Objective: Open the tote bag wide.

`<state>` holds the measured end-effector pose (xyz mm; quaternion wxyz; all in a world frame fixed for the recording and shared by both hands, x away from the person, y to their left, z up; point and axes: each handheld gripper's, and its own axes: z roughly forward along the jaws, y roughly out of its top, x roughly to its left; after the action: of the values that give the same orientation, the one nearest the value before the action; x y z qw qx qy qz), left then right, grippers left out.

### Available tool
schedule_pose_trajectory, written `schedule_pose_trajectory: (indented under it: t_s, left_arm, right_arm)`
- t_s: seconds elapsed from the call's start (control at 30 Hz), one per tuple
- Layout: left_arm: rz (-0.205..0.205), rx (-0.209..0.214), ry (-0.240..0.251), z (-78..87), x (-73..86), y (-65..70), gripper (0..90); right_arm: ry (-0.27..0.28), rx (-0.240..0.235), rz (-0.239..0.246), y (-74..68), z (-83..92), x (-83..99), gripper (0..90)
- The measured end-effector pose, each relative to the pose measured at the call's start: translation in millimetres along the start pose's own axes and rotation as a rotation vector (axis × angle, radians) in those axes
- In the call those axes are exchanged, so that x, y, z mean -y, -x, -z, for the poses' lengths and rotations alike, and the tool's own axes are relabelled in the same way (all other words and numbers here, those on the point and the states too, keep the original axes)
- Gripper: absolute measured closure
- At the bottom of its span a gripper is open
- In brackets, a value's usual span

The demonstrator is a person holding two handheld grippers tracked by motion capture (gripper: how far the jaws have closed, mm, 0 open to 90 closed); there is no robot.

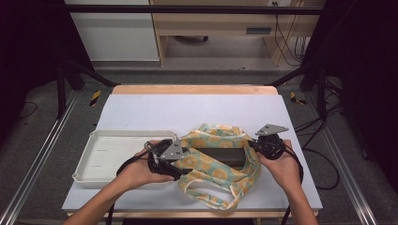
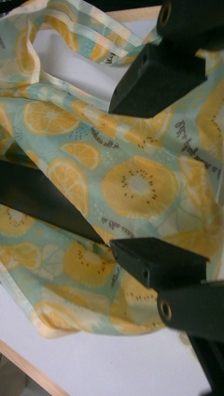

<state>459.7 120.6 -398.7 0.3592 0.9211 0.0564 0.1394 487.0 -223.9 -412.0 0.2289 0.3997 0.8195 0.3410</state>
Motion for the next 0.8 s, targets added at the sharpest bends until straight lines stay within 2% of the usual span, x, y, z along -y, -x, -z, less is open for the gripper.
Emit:
schedule_pose_trajectory:
  t_s: [0.17,0.3,0.57,0.8]
  left_arm:
    - [-0.037,0.008,-0.020,-8.9,1.4,5.2,18.2]
    - [-0.031,0.014,-0.033,-15.7,5.1,4.1,15.2]
    - [-0.030,0.007,-0.075,-27.9,11.1,-1.7,17.4]
    - [-0.024,-0.006,-0.087,-31.0,12.7,-4.0,25.5]
  right_arm:
    - [-0.002,-0.004,-0.003,0.7,-0.2,0.1,88.0]
    - [-0.004,-0.005,-0.002,0.5,-0.4,-0.2,87.7]
    - [-0.007,-0.007,-0.005,0.5,-1.5,-0.5,87.4]
    - [-0.007,-0.007,-0.004,0.5,-1.6,-1.4,87.4]
